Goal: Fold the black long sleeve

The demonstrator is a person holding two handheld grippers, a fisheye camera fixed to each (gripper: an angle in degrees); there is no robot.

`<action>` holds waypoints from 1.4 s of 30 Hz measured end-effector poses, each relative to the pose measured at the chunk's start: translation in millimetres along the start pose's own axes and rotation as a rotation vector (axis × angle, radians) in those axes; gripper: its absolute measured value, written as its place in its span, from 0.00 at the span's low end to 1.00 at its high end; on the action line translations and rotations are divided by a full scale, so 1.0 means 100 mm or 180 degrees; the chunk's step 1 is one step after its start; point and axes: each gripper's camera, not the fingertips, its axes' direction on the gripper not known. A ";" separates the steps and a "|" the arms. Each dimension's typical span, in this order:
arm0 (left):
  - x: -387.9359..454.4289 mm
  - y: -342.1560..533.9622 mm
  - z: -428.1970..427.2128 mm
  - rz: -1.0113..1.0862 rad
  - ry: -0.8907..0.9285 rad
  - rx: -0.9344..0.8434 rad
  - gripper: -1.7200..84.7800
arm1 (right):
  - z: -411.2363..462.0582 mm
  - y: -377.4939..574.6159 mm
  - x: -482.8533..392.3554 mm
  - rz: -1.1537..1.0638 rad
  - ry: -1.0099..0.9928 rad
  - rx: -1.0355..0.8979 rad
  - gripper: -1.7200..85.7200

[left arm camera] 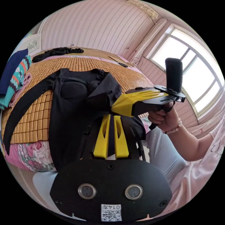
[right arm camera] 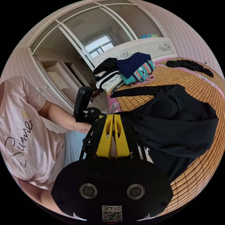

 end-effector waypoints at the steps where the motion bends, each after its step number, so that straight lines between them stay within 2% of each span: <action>1: -0.05 0.05 -0.04 -0.0030 -0.0006 -0.0046 0.06 | 0.11 -0.02 -0.02 0.0012 -0.0016 -0.0069 0.02; 3: -0.26 0.20 -0.22 -0.0208 -0.0016 -0.0133 0.07 | 0.23 -0.08 -0.05 0.0042 -0.0119 -0.0147 0.02; 8: -0.73 0.36 -0.70 -0.0668 0.0087 0.0095 0.07 | 0.34 -0.36 -0.24 -0.0071 -0.0345 -0.0051 0.02; 14: -1.07 0.39 -1.08 -0.0729 -0.0124 0.0358 0.07 | 0.40 -0.82 -0.49 -0.0422 -0.0100 0.0055 0.02; 17: -1.24 0.37 -1.15 -0.0776 -0.0221 0.0402 0.07 | 0.64 -0.89 -0.34 -0.0226 -0.0249 -0.0313 0.02; 19: -1.32 0.32 -1.14 -0.0748 -0.0238 0.0355 0.07 | 0.95 -0.85 -0.21 0.0005 -0.0163 -0.0987 0.04; 22: -1.38 0.19 -1.08 -0.0567 -0.0292 0.0165 0.08 | 1.02 -0.77 -0.15 0.0142 0.0247 -0.1322 0.07; 26: -1.36 0.00 -0.82 -0.0244 -0.0349 -0.0099 0.10 | 0.73 -0.76 0.04 0.0453 0.0382 -0.1163 0.08; 30: -1.18 -0.30 -0.38 0.0741 -0.0377 -0.0836 0.11 | 0.42 -0.78 0.30 0.0796 0.0798 -0.0986 0.07; 35: -1.12 -0.41 0.11 0.1090 -0.0291 -0.1622 0.07 | 0.35 -0.89 0.43 0.1046 0.0890 -0.0845 0.07; 37: -1.08 -0.43 0.09 0.1233 -0.0371 -0.1465 0.03 | 0.47 -0.96 0.43 0.1175 0.0878 -0.0821 0.08; 40: -1.12 -0.48 0.09 0.1049 -0.0313 -0.1446 0.02 | 0.64 -1.00 0.52 0.1528 0.0947 -0.0727 0.11; 42: -1.14 -0.50 0.04 0.0959 -0.0235 -0.1360 0.01 | 0.66 -1.03 0.58 0.1727 0.0866 -0.0556 0.09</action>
